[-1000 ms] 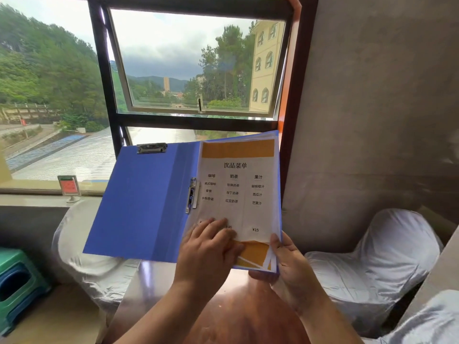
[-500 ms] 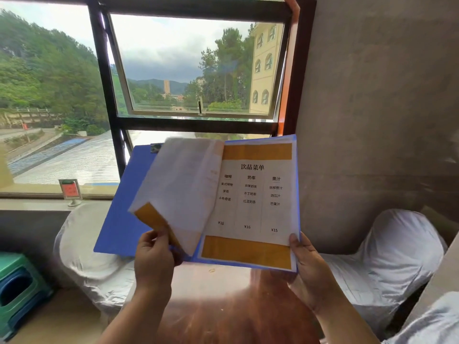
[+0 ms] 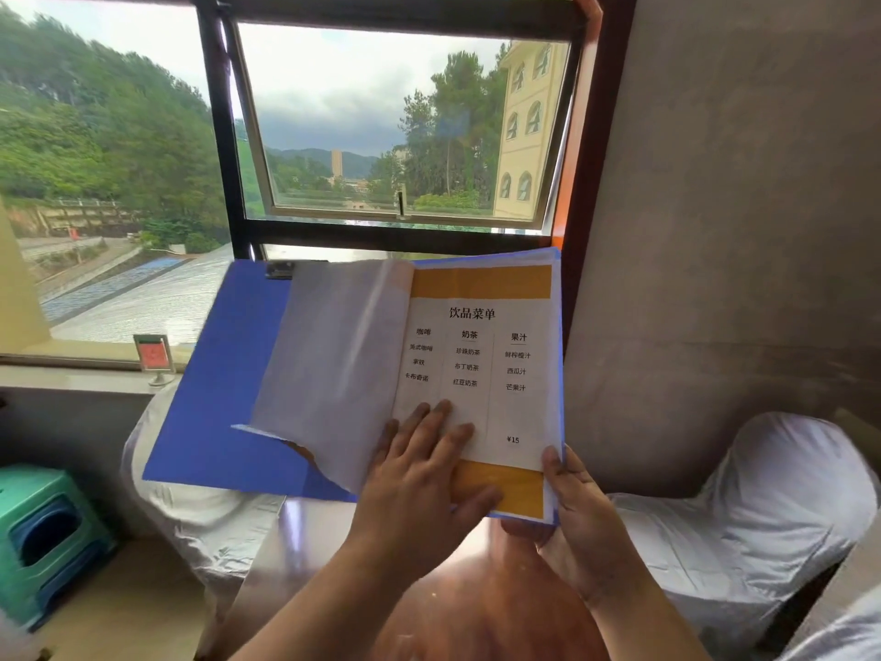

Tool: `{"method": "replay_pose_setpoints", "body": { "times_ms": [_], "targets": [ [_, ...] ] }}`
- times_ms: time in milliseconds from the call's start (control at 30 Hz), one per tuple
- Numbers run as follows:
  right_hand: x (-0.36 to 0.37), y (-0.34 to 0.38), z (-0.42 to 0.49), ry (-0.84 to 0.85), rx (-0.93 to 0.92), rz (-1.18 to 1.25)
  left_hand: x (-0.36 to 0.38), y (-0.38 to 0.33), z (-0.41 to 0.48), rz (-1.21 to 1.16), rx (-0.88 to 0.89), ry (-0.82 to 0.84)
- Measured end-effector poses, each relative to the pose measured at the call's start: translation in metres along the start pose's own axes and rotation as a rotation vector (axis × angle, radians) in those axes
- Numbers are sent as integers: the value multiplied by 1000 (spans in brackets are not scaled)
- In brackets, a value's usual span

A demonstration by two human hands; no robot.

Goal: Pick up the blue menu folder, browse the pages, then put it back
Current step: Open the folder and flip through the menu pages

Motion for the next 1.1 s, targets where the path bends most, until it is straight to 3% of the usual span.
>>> {"method": "replay_pose_setpoints", "body": {
  "times_ms": [100, 200, 267, 333, 467, 533, 600, 700, 833, 900, 967, 1033, 1100],
  "targets": [
    [0, 3, -2, -21, 3, -7, -7, -3, 4, 14, 67, -60],
    [0, 9, -5, -37, -19, -49, -26, -11, 6, 89, 150, -229],
    [-2, 12, -6, -22, -30, -51, -36, -6, 6, 70, 108, -295],
    [-8, 16, -8, -24, -36, -54, -44, 17, 1, -92, -62, -379],
    [-20, 23, -10, -68, -63, -75, -35, 83, -31, -685, -623, -624],
    [-23, 25, -10, -84, -64, -72, -21, 101, -47, -910, -816, -664],
    [-24, 27, -10, -87, -57, -59, -10, 110, -56, -1042, -897, -658],
    [-22, 27, -10, -70, -45, -67, -12, 117, -66, -967, -919, -655],
    [-12, 26, -11, -36, -32, -81, -49, 109, -70, -511, -793, -691],
    [-12, 25, -11, -46, -34, -62, -69, 86, -60, -248, -630, -646],
    [-11, 22, -11, -54, -42, -40, -80, 52, -41, -15, -359, -583],
    [-7, 18, -10, -54, -38, -24, -73, 15, -21, 60, -65, -481],
    [3, 16, -10, -44, -34, -23, -50, -3, -8, 29, 32, -280]
  ]
}}
Point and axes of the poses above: each hand's wrist, its own z-axis towards the middle knuckle, its own x-axis out of the palm, y = z × x, the point moved 9 cm from there along z, towards the middle knuckle, and after that the axes turned 10 degrees about x, right-handed, at the moved point
